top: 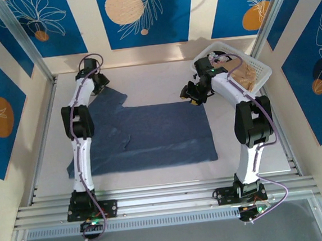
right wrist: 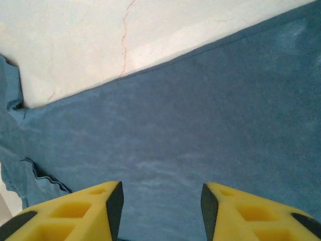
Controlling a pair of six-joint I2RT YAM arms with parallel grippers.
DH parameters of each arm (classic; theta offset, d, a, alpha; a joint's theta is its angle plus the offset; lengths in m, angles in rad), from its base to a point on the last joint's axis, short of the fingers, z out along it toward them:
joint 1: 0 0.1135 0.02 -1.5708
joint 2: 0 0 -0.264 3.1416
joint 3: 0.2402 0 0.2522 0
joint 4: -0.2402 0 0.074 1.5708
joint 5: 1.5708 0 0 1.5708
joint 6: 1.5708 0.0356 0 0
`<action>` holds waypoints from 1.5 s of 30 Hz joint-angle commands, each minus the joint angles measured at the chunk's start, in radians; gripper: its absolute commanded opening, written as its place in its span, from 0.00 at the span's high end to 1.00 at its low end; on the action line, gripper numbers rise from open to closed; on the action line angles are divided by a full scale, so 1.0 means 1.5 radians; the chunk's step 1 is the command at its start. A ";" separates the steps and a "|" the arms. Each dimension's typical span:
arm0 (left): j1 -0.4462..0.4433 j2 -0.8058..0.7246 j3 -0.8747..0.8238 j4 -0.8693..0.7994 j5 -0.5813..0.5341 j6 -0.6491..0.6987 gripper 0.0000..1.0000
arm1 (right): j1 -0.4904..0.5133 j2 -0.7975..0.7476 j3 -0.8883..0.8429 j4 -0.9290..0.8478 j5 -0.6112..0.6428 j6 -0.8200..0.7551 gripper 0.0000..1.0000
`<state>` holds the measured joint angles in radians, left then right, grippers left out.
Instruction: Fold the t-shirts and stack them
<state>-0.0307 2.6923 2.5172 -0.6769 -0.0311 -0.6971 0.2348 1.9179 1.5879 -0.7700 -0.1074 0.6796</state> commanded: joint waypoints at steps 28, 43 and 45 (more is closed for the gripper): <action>-0.039 -0.021 0.037 -0.195 -0.060 -0.053 1.00 | -0.009 0.037 -0.006 0.007 0.131 0.068 0.55; -0.047 -0.237 -0.234 -0.146 -0.004 -0.084 1.00 | -0.031 0.160 0.077 0.040 0.285 0.136 0.51; -0.047 -0.261 -0.261 -0.142 0.011 -0.085 1.00 | -0.031 0.174 0.089 0.047 0.285 0.121 0.53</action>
<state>-0.0898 2.3638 2.1735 -0.8989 -0.0597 -0.8055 0.1967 2.1365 1.6772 -0.7033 0.2703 0.8879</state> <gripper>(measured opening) 0.046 0.479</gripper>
